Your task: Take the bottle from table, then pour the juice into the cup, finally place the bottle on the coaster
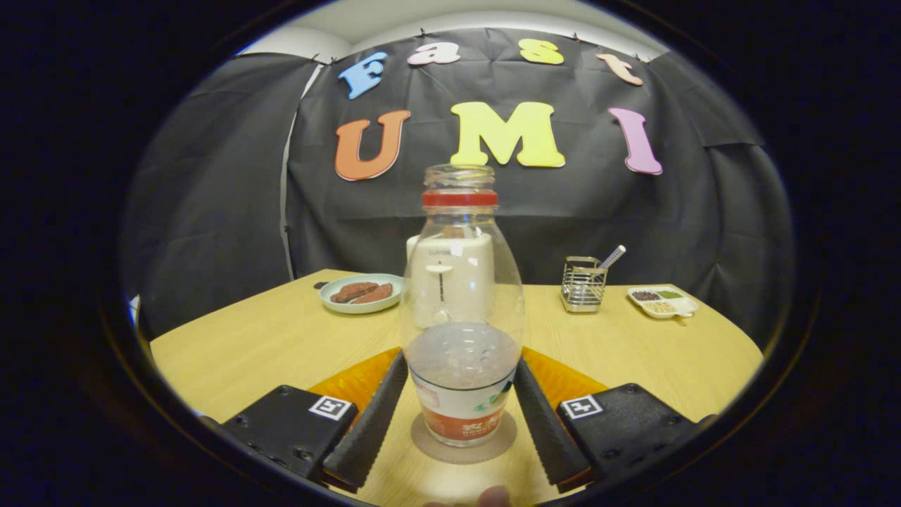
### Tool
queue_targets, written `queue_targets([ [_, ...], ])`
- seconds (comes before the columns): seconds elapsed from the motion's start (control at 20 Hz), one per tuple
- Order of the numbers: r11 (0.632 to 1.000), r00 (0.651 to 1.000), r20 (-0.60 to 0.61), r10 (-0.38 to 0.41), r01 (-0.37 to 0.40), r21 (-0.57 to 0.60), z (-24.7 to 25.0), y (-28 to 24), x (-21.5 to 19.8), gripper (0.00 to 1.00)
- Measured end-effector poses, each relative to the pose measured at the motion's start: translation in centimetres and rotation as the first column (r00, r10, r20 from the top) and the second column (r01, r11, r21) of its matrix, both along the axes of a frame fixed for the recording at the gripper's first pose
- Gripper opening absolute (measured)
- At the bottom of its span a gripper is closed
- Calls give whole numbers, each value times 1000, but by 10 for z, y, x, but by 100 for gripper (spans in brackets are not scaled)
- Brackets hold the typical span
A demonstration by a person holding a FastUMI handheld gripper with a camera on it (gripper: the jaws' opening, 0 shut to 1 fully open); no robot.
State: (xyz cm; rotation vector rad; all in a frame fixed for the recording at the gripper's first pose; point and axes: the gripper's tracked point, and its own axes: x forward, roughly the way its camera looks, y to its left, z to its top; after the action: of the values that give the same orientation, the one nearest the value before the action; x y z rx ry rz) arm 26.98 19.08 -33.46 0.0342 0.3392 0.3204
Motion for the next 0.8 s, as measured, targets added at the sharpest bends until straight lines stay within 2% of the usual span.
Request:
queue_targets([
  [0.1,1000,1000,21,-14,14,-3,9,-3,-1,99],
  [0.4,997,994,85,-67,63,44,58,-13,-10,99],
  [0.55,996,987,137,-89,86,33,99,-26,-16,99],
  [0.7,995,977,188,-97,94,22,150,-34,-38,100],
  [0.8,991,963,234,-131,128,25,195,-47,-57,100],
])
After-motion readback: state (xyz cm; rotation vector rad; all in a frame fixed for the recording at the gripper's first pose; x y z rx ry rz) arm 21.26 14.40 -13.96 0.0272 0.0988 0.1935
